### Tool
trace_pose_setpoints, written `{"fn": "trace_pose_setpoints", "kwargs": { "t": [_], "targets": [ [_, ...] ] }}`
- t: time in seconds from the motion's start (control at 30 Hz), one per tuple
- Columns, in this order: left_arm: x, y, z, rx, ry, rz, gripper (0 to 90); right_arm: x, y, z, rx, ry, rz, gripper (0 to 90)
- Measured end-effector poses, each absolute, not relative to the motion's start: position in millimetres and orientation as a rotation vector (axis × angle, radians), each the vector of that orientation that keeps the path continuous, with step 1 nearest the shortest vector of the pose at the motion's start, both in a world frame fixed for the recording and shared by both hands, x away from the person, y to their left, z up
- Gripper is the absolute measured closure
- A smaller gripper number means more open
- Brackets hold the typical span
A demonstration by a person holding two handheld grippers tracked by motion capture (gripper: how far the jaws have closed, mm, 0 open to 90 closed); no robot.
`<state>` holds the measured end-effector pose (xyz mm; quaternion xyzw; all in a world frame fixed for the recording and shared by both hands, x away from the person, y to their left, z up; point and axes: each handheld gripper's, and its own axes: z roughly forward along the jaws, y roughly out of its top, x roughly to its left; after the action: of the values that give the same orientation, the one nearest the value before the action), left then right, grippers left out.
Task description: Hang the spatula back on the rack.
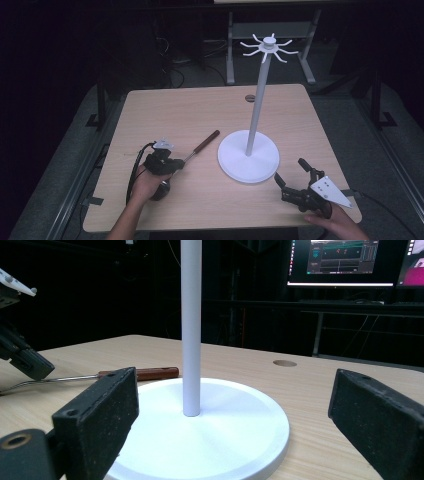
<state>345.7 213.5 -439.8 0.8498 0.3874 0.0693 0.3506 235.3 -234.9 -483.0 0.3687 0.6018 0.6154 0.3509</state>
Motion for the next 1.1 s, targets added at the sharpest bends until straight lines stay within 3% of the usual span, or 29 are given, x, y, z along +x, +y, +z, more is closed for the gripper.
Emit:
{"fn": "trace_pose_setpoints", "kwargs": {
  "t": [0.2,0.5,1.1],
  "targets": [
    [355,207,-431,2.256,0.996,0.173,64.0,235,-235,-483,0.955,1.561,1.595,5.5],
    [376,198,-420,2.347,1.0,0.135,52.7,235,-235,-483,0.956,1.562,1.597,5.5],
    [424,168,-409,2.494,1.035,0.035,47.7,236,-235,-483,0.954,1.563,1.597,5.5]
  ]
}}
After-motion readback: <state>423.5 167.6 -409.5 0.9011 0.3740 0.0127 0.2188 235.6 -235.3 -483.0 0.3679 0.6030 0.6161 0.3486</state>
